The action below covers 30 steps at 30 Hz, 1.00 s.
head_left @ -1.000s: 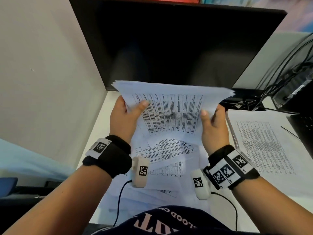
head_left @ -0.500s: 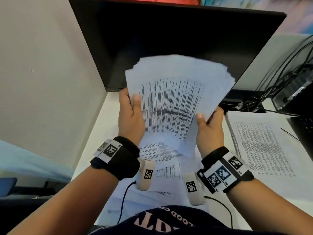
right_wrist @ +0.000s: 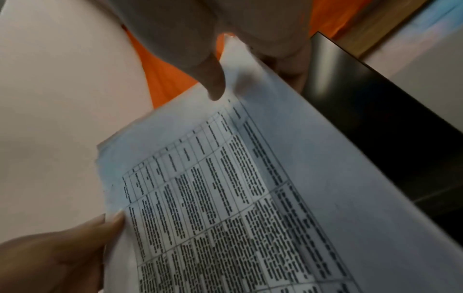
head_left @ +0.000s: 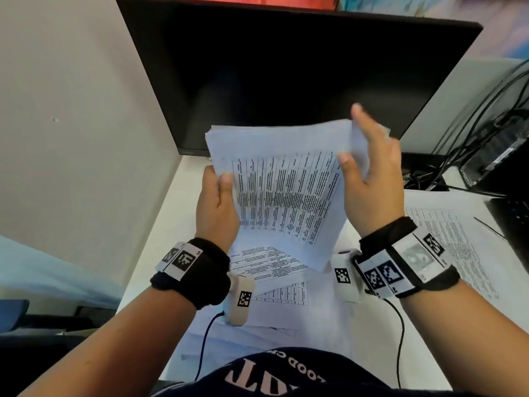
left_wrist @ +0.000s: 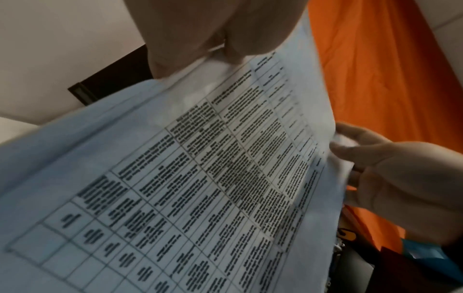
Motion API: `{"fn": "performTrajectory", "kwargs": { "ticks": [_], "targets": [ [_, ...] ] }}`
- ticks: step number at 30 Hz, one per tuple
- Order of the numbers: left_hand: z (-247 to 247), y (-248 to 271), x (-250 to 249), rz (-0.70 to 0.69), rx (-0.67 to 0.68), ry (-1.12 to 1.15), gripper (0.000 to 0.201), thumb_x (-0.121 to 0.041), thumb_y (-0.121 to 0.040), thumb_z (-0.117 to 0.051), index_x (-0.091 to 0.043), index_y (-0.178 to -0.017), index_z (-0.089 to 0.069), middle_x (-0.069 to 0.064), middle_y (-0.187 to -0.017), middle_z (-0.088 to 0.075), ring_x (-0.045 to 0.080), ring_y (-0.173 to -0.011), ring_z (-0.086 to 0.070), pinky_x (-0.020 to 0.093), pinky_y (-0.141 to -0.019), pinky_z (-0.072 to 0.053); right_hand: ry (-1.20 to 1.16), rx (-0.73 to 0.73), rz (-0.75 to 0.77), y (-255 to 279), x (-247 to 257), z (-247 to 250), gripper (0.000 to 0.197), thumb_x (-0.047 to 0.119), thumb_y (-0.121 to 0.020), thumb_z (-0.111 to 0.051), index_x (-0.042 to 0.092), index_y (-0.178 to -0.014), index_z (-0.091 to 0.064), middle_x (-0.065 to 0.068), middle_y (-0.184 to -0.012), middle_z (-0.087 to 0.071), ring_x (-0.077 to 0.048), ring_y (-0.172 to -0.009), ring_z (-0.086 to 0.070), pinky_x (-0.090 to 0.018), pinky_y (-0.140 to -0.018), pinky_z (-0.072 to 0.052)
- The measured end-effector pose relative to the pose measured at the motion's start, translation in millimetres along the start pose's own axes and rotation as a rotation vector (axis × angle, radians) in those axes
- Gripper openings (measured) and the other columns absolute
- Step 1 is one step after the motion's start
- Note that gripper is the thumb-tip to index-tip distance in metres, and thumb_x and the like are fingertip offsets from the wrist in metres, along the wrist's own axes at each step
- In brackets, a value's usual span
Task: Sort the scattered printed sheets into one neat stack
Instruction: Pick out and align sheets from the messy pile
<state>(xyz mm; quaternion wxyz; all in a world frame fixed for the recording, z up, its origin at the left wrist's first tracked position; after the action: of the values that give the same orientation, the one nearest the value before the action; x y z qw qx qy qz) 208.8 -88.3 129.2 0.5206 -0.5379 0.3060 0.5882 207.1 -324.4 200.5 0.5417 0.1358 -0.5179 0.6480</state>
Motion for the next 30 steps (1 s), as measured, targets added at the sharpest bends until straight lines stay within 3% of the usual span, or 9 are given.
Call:
{"fn": "performTrajectory", "kwargs": {
  "ticks": [2,6,13,15,19,22,25,28,30],
  "targets": [
    [1,1,-5,-0.004,-0.023,0.022,0.013,-0.018,-0.104,-0.032,-0.02,-0.106,-0.045,-0.023,-0.094,-0.056,-0.02,-0.081,-0.052,-0.002,-0.068,-0.037,0.007,-0.035,-0.045,-1,-5,2,0.047,0.003,-0.093,-0.047,0.02,-0.137,-0.041,0.005,-0.124,-0.042,0.025,-0.108,-0.033,0.006,-0.09,-0.024],
    [6,2,-20,-0.049,-0.086,0.103,0.011,-0.015,-0.104,-0.03,-0.018,-0.104,-0.041,-0.02,-0.092,-0.054,-0.019,-0.081,-0.052,-0.002,-0.071,-0.036,-0.039,-0.131,0.014,2,12,18,0.035,0.002,-0.092,-0.046,0.021,-0.122,-0.041,0.01,-0.12,-0.043,-0.012,-0.118,-0.046,-0.02,-0.101,-0.036],
    [-11,11,10,0.004,0.044,0.148,0.017,-0.019,-0.104,-0.029,-0.015,-0.118,-0.039,-0.021,-0.104,-0.055,-0.021,-0.091,-0.053,0.0,-0.075,-0.04,-0.016,-0.034,0.015,18,-2,4,0.056,-0.002,-0.093,-0.045,0.012,-0.144,-0.026,0.021,-0.136,-0.026,0.018,-0.128,-0.022,-0.004,-0.107,-0.017],
    [-16,9,22,0.03,0.077,0.129,0.017,-0.02,-0.104,-0.031,-0.026,-0.118,-0.039,-0.027,-0.111,-0.053,-0.022,-0.099,-0.051,0.001,-0.082,-0.039,-0.065,-0.031,0.018,16,-1,3,0.063,-0.006,-0.092,-0.043,0.011,-0.147,-0.017,0.02,-0.141,-0.023,0.014,-0.131,-0.024,-0.009,-0.111,-0.02],
    [-23,1,45,0.11,0.112,0.101,0.023,-0.019,-0.103,-0.036,-0.036,-0.118,-0.037,-0.032,-0.113,-0.05,-0.026,-0.1,-0.048,0.002,-0.089,-0.038,-0.256,-0.056,-0.125,7,-25,3,0.069,-0.005,-0.092,-0.047,0.015,-0.148,-0.011,0.016,-0.139,-0.032,0.021,-0.117,-0.038,-0.002,-0.094,-0.033],
    [-30,1,61,0.18,0.163,0.068,0.035,-0.019,-0.102,-0.038,-0.032,-0.135,-0.035,-0.031,-0.117,-0.048,-0.023,-0.101,-0.047,-0.003,-0.085,-0.033,-0.231,0.144,-0.392,16,-62,-26,0.056,0.011,-0.097,-0.047,0.019,-0.145,-0.022,0.006,-0.133,-0.046,-0.002,-0.115,-0.048,-0.018,-0.096,-0.04],
    [-31,5,70,0.241,0.155,0.046,0.043,-0.021,-0.102,-0.04,-0.025,-0.144,-0.033,-0.021,-0.124,-0.047,-0.003,-0.113,-0.044,0.009,-0.092,-0.031,-0.08,0.334,-0.53,42,-90,-47,0.047,0.012,-0.099,-0.04,0.023,-0.143,-0.029,0.008,-0.13,-0.05,-0.002,-0.111,-0.041,-0.02,-0.095,-0.033],
    [-28,4,68,0.218,0.108,0.044,0.039,-0.018,-0.101,-0.041,-0.022,-0.14,-0.04,-0.016,-0.122,-0.053,-0.001,-0.11,-0.051,0.001,-0.086,-0.036,-0.06,0.317,-0.601,56,-105,-44,0.044,0.009,-0.099,-0.04,0.023,-0.14,-0.037,0.009,-0.127,-0.053,0.0,-0.105,-0.043,-0.015,-0.09,-0.033],
    [-26,1,66,0.205,0.095,0.048,0.036,-0.015,-0.101,-0.042,-0.019,-0.136,-0.045,-0.014,-0.12,-0.058,-0.006,-0.105,-0.055,-0.003,-0.082,-0.039,-0.106,0.251,-0.629,59,-114,-36,0.033,0.011,-0.097,-0.044,0.025,-0.126,-0.048,0.021,-0.104,-0.06,0.006,-0.09,-0.053,-0.012,-0.073,-0.038]
  ]
}}
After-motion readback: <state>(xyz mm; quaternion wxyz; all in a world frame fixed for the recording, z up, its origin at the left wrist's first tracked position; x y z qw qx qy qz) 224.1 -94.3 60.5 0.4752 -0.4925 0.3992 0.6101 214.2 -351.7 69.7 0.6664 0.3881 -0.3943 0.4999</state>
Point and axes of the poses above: each hand's wrist, its own y-axis away from the middle knuckle, its own z-axis out of the back of the hand, x = y × z, the point moved 9 cm from there along -y, towards the middle knuckle
